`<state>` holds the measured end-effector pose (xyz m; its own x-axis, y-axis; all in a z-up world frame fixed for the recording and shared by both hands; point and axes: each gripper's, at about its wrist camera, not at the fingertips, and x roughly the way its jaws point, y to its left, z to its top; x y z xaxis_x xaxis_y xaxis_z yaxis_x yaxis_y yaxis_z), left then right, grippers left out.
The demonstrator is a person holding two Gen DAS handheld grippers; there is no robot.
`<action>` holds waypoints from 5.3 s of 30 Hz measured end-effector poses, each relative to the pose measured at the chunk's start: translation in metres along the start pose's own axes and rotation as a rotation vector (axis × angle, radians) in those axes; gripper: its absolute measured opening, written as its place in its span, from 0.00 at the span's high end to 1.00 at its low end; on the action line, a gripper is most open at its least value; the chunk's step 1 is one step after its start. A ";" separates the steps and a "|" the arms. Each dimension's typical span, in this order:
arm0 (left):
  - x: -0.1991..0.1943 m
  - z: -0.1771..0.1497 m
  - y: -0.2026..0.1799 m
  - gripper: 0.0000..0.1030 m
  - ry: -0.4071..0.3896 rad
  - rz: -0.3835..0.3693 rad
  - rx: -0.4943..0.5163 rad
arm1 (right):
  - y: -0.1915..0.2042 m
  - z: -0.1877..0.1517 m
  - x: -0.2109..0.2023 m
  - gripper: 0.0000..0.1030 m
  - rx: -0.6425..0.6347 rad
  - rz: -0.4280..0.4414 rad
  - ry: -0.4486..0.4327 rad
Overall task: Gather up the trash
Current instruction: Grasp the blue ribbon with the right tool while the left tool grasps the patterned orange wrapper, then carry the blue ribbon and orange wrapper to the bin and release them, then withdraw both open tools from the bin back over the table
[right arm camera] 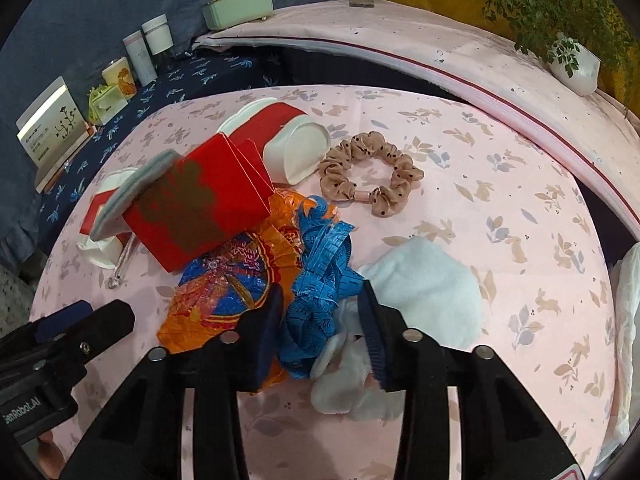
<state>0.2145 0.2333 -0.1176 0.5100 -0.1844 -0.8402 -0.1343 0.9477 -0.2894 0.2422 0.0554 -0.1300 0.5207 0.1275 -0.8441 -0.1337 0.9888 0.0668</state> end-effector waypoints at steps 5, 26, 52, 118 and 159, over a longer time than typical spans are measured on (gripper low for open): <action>0.015 0.001 -0.018 0.31 0.034 -0.055 0.003 | -0.015 -0.004 -0.011 0.75 0.035 0.023 -0.013; -0.003 -0.013 -0.096 0.92 0.015 -0.146 0.099 | -0.076 -0.005 -0.106 0.77 0.123 0.028 -0.162; -0.106 -0.040 -0.275 0.92 -0.139 -0.295 0.365 | -0.206 -0.049 -0.224 0.77 0.297 -0.112 -0.336; -0.073 -0.052 -0.342 0.44 -0.110 -0.293 0.434 | -0.284 -0.073 -0.228 0.46 0.404 -0.232 -0.329; -0.042 0.001 -0.092 0.31 -0.130 0.016 0.198 | -0.093 -0.034 -0.137 0.36 0.174 -0.043 -0.209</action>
<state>0.2065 0.1544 -0.0557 0.6162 -0.1460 -0.7740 0.0197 0.9852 -0.1701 0.1551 -0.0571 -0.0384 0.6880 0.0806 -0.7212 0.0297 0.9899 0.1389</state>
